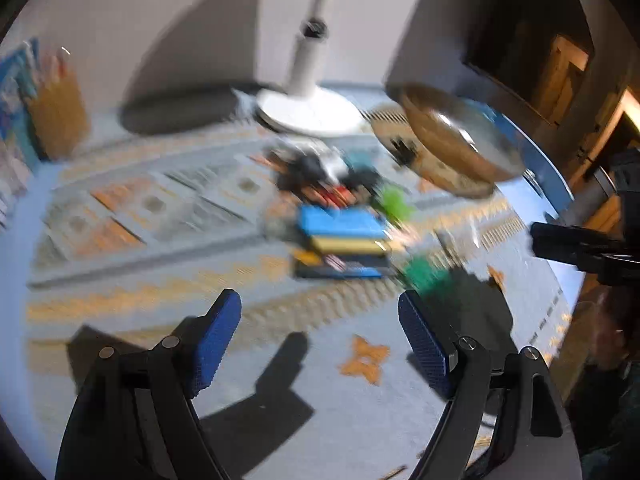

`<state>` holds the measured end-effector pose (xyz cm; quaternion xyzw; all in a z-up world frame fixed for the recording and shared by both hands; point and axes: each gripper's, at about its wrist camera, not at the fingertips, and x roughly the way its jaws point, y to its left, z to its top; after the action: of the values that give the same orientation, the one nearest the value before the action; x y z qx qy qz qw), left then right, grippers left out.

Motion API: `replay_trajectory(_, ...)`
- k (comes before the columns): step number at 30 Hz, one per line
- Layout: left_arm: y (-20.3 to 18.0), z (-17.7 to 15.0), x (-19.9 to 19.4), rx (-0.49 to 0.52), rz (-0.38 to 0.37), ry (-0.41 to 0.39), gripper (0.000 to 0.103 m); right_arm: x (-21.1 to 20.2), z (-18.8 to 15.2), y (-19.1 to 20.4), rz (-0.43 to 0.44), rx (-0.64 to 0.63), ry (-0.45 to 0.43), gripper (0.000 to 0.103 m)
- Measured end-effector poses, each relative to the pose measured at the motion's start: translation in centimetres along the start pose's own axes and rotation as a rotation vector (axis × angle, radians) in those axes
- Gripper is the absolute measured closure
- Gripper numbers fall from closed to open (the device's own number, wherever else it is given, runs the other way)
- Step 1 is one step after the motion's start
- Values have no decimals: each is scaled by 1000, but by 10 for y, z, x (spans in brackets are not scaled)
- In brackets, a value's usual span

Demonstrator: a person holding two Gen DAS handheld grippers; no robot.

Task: Organize rigid objects
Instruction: 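Withdraw both grippers from the bowl back toward the item pile, then grasp the green translucent figure with the left gripper while the right gripper grasps the clear cup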

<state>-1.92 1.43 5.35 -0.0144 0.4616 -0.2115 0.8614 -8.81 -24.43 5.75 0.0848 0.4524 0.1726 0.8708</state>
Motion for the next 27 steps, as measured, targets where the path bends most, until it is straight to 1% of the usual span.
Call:
replay_trajectory(4, -39, -10, 24, 62, -56, 15, 23, 24, -17, -25, 8, 92, 54, 42)
replay_trajectory(8, -71, -10, 48, 122, -87, 41, 24, 36, -18, -39, 23, 134, 73, 42)
replay_trajectory(11, -85, -5, 67, 132, -105, 84, 27, 44, -11, -43, 43, 163, 82, 42)
replay_trajectory(16, -87, 1, 78, 130, -84, 91, 27, 60, 7, -54, 25, 214, 99, 42)
replay_trajectory(21, -93, 4, 83, 165, -63, 84, 28, 73, 16, -58, 50, 246, 114, 42)
replay_trajectory(25, -94, 8, 86, 175, -43, 73, 42, 81, 19, -57, 77, 272, 115, 42)
replay_trajectory(27, -94, 11, 87, 172, -45, 73, 42, 81, 20, -57, 71, 274, 111, 42)
